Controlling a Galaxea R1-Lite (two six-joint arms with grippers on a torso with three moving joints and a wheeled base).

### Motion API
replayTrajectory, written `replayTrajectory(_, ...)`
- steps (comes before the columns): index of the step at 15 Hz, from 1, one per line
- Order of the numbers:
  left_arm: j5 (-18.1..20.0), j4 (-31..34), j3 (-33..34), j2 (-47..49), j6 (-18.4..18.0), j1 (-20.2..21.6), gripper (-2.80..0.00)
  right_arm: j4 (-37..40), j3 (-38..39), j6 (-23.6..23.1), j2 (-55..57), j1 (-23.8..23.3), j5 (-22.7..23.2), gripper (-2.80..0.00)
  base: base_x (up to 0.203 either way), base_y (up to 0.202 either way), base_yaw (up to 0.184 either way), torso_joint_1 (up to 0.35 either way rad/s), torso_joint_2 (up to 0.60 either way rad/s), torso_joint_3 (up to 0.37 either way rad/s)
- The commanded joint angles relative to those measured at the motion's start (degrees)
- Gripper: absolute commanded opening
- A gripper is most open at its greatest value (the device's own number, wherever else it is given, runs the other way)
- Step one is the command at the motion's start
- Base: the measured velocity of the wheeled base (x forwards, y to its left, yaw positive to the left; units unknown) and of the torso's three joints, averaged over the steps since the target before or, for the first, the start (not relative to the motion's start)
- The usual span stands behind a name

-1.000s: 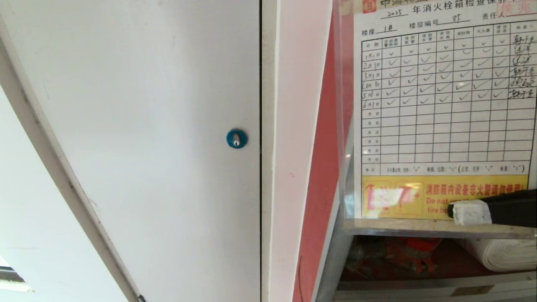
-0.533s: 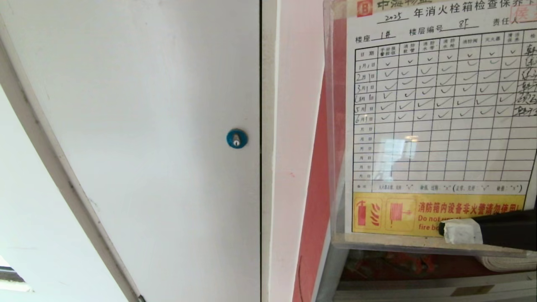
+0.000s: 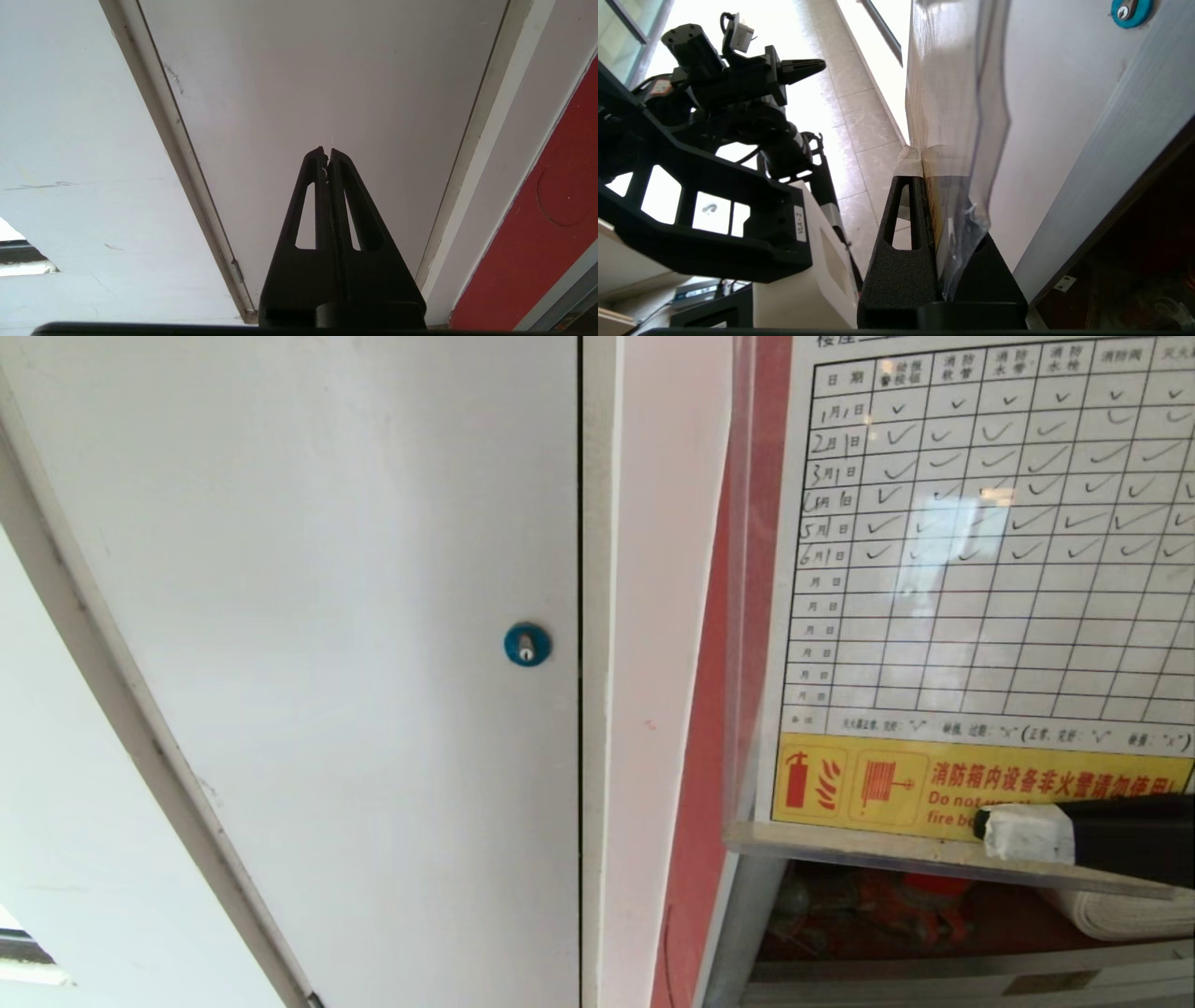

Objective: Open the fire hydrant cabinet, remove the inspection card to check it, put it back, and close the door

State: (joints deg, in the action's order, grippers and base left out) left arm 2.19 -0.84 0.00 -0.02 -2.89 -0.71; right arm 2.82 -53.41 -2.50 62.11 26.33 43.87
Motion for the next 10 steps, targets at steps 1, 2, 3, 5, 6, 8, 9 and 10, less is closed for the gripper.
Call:
replayTrajectory(1, 0.0, 0.0, 0.7, 0.0, 0.0, 0.0, -2.8, -1.6, 0.2, 0.4, 1.8, 4.8, -5.0, -2.8, 0.0, 0.0, 0.0, 0.0, 0.0, 0.0)
replayTrajectory(2, 0.0, 0.0, 0.7, 0.0, 0.0, 0.0, -2.8, -3.5, 0.5, 1.4, 2.3, 6.8, -7.1, -2.8, 0.0, 0.0, 0.0, 0.0, 0.0, 0.0)
replayTrajectory(3, 0.0, 0.0, 0.7, 0.0, 0.0, 0.0, -2.8, -5.5, 1.0, 2.2, 2.7, 8.3, -8.3, -2.8, 0.0, 0.0, 0.0, 0.0, 0.0, 0.0)
replayTrajectory(5, 0.0, 0.0, 0.7, 0.0, 0.0, 0.0, -2.8, -6.1, 1.5, 2.5, 4.2, 10.4, -9.7, -2.8, 0.0, 0.0, 0.0, 0.0, 0.0, 0.0)
replayTrajectory(6, 0.0, 0.0, 0.7, 0.0, 0.0, 0.0, -2.8, -6.3, 2.2, 2.8, 5.0, 11.3, -10.1, -2.8, 0.0, 0.0, 0.0, 0.0, 0.0, 0.0)
replayTrajectory(8, 0.0, 0.0, 0.7, 0.0, 0.0, 0.0, -2.8, -8.8, 4.0, 3.8, 6.1, 12.6, -10.3, -2.8, 0.0, 0.0, 0.0, 0.0, 0.0, 0.0)
replayTrajectory(9, 0.0, 0.0, 0.7, 0.0, 0.0, 0.0, -2.8, -11.0, 5.8, 3.8, 6.5, 13.2, -10.7, -2.8, 0.0, 0.0, 0.0, 0.0, 0.0, 0.0)
replayTrajectory(10, 0.0, 0.0, 0.7, 0.0, 0.0, 0.0, -2.8, -11.6, 6.4, 3.9, 6.6, 13.6, -11.3, -2.8, 0.0, 0.0, 0.0, 0.0, 0.0, 0.0)
